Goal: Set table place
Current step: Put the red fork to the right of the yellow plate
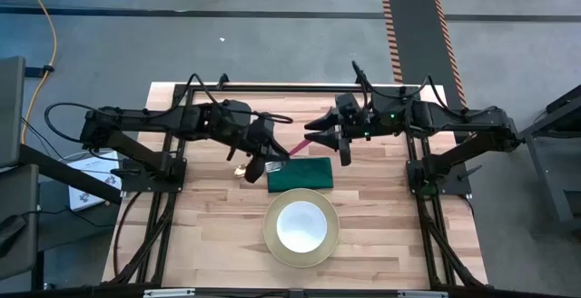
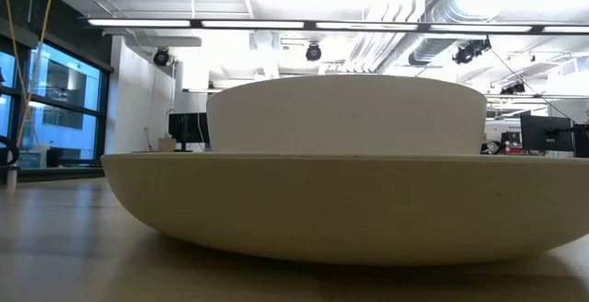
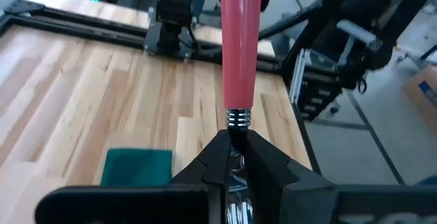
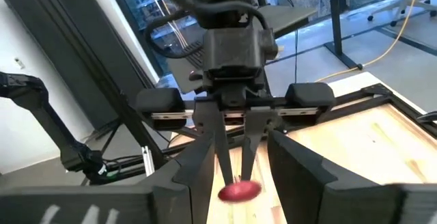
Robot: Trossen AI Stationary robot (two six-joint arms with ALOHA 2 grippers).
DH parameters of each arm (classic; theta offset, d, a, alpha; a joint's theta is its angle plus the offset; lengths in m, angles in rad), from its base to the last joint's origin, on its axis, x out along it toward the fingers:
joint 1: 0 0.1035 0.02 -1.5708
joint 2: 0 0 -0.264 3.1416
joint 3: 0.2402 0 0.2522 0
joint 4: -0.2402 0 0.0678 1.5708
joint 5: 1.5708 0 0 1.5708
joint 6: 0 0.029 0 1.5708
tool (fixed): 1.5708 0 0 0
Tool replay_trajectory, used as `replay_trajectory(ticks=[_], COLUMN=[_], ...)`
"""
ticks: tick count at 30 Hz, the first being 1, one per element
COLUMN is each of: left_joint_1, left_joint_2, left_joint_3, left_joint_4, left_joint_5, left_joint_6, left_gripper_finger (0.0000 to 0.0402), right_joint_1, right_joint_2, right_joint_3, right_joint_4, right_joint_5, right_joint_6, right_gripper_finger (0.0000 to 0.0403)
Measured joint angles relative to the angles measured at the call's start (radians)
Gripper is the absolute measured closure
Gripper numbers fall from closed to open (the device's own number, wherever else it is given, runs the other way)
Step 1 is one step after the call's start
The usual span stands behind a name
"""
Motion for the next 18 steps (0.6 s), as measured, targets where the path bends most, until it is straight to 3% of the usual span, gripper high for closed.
replay_trajectory(ticks=[18], left_joint_1=[0.001], left_joint_2=[0.0], left_joint_3=[0.0], left_joint_4=[0.19], left_joint_5=[-0.03], left_joint_6=[-0.04], left_gripper_finger=[0.0374], right_joint_1=[0.0], right_joint_2=[0.0], right_joint_3=[0.0], right_joint_4=[0.061], right_joint_5=[0.031], right_joint_6=[-0.026], right_gripper_finger=[0.0274])
